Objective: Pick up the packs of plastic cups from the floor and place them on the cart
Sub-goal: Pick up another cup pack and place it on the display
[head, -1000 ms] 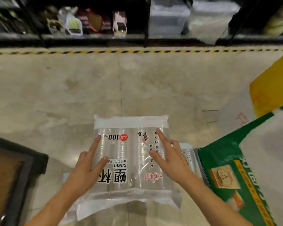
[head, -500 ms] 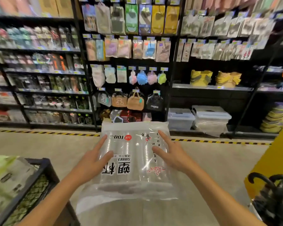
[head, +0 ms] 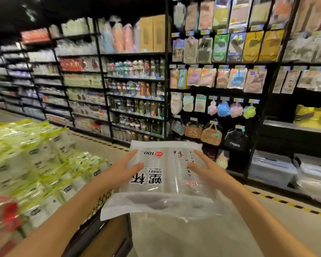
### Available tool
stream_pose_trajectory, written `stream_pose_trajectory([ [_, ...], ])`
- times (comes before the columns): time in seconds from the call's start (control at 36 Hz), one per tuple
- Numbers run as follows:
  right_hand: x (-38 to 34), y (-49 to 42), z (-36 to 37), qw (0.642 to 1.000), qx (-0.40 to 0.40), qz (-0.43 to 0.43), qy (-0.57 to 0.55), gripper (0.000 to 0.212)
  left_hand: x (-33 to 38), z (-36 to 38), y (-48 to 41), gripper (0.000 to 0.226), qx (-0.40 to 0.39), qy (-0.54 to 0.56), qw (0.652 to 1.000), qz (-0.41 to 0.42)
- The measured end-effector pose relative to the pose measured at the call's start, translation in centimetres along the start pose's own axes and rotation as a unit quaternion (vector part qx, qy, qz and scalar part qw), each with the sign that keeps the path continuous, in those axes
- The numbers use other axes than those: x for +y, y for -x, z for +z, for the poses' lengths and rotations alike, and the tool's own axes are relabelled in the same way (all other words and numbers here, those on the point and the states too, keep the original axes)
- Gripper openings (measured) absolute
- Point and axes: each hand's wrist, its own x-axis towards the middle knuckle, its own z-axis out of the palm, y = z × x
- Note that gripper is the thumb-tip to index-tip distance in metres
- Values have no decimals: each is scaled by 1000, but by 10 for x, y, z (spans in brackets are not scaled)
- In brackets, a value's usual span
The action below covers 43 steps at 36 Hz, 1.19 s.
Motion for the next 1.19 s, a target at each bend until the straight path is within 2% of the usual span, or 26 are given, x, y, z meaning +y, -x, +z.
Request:
stream_pose_trajectory([
  [0.14,-14,-4,16,997,-60,-43,-14,77,-15,-5,41,77,56,50,995,-58],
  [0.25,-37,-2,33,989,-109,-96,0,75,-28,-13,74,70,112,57,988,-85],
  [0.56,-132,33,127,948,-228,-223,1,73,-74,-61,218,70,236,89,951,-177],
  [0.81,-232,113,232,896,-293,-332,41,73,-131,-118,357,69,336,65,902,-262],
  [1.0,-300,180,318,861,-370,-347,-21,70,-170,-158,466,67,391,88,859,-319],
  [1.11,-333,223,375,839,-394,-375,-17,71,-202,-174,532,69,413,30,837,-358],
  [1.19,-352,257,411,823,-416,-387,-5,70,-218,-176,580,68,434,64,811,-387],
])
